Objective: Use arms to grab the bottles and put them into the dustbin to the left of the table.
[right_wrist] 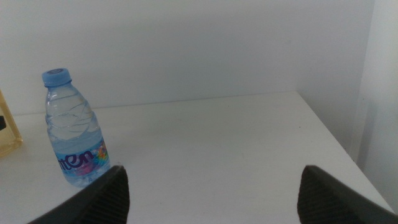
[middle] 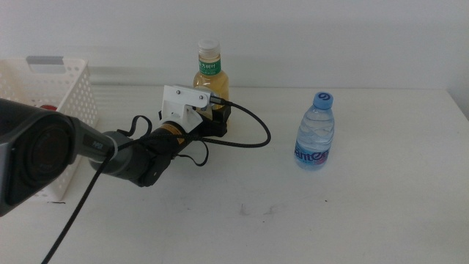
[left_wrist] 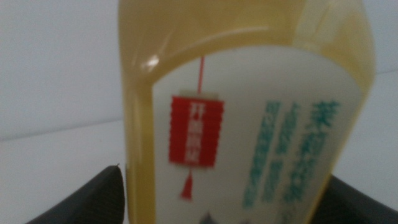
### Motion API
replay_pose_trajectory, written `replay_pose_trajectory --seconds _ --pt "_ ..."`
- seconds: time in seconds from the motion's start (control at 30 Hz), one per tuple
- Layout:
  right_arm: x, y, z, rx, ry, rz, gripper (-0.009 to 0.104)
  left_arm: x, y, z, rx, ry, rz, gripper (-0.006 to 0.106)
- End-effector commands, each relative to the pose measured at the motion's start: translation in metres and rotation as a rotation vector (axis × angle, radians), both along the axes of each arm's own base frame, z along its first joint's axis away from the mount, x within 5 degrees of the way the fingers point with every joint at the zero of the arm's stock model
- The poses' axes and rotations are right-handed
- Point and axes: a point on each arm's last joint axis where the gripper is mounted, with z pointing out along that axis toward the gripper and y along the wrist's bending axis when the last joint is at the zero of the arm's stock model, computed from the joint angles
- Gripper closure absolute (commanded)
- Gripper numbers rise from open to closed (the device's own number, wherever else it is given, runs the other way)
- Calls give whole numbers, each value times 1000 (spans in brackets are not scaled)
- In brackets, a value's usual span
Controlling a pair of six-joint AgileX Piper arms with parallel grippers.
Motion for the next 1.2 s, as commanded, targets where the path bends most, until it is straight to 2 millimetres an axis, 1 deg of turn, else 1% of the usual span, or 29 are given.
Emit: replay_pose_trajectory --seconds 0.0,0.3,0.43,0.5,0.53,0.6,0.63,0.7,0.73,0.77,0.83,0.9,1.0,1.07,1.1,1.17 --pt "0 0 0 -12 -8 -6 7 6 -2 2 -15 -18 0 7" --pt "0 0 0 -12 -8 -6 7 23 -8 0 -21 -48 -2 7" --pt "0 0 0 -12 -8 -6 7 23 -7 -1 -20 -47 2 7" --pt "0 0 0 -12 -8 -6 7 24 -5 -4 -4 -29 30 10" --pt "0 0 0 -12 -8 -6 7 24 -5 -6 21 -37 28 13" --pt "0 0 0 -12 -8 -6 7 24 -4 -9 58 -40 29 26" --pt "0 0 0 -12 -8 -6 7 24 -4 -9 62 -32 30 36" --pt "0 0 0 -12 -8 -6 7 22 -4 -4 62 -17 21 59" --pt "0 0 0 -12 -8 -6 7 19 -4 2 71 -14 6 71" --pt "0 0 0 -12 -8 -6 7 14 -3 11 81 -5 1 82" --pt "0 0 0 -12 -8 -6 7 -2 3 32 99 14 5 100" --pt "0 0 0 -12 -8 -6 7 -23 12 53 120 47 21 102" --pt "0 0 0 -12 -8 -6 7 -65 30 90 149 147 58 102" --pt "0 0 0 -12 -8 -6 7 -97 41 113 180 248 86 102" --pt "0 0 0 -12 -8 -6 7 -110 45 123 194 295 102 102" --pt "0 0 0 -12 -8 -6 7 -140 55 148 224 412 150 102"
